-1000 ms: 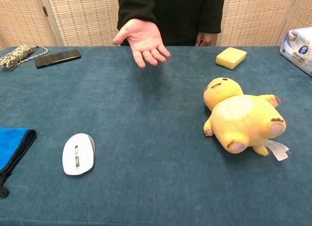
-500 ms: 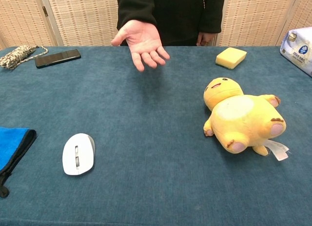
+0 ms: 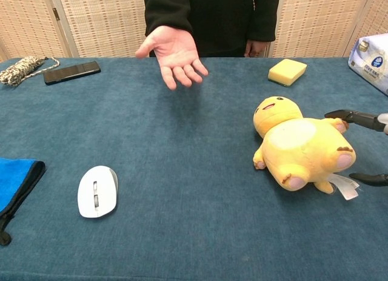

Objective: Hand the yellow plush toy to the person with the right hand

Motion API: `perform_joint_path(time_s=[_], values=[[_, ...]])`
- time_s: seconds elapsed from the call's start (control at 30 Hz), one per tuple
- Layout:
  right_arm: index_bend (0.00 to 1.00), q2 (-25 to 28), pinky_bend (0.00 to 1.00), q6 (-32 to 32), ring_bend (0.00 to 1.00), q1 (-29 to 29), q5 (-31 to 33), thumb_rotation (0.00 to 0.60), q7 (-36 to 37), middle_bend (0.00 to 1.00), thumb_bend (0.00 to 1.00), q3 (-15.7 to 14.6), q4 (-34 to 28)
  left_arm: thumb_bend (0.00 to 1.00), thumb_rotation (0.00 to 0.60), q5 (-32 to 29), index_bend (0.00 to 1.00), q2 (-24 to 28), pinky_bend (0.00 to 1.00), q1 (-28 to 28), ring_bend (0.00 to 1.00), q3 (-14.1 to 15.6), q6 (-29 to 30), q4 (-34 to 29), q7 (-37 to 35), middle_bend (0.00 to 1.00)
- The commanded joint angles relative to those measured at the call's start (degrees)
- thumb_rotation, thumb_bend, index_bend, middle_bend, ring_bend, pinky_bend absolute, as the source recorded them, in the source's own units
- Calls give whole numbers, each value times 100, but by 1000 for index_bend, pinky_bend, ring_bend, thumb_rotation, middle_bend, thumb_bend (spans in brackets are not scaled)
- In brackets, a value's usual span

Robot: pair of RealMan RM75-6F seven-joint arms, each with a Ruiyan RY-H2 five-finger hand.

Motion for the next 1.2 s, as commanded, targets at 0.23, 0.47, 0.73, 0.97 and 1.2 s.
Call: perform_joint_path(time_s=[0.23, 0.47, 0.73, 0.97, 1.2], values=[[57, -775, 286, 440, 144, 159, -290, 600, 356, 155, 285, 20, 882, 240, 600, 0, 0, 2, 260, -10, 68, -1, -28, -1, -4, 50], [549, -1150, 771, 1264, 593, 111, -603, 600, 560, 636, 427, 74, 1342, 240, 600, 44, 0, -5, 260, 2, 69, 12, 1, 6, 7, 50], [615, -832, 823, 2159, 643, -26, -711, 600, 710, 680, 475, 281, 962, 240, 600, 58, 0, -12, 260, 8, 69, 17, 7, -2, 30, 51], [615, -353, 823, 2444, 643, 153, -617, 600, 469, 679, 470, 791, -105, 240, 600, 75, 0, -23, 260, -20, 69, 24, -50, -19, 67, 51], [615, -323, 823, 1641, 643, 924, -24, 600, -152, 679, 459, 1573, -876, 240, 600, 7, 0, 10, 260, -74, 69, 3, -154, -4, -70, 51]])
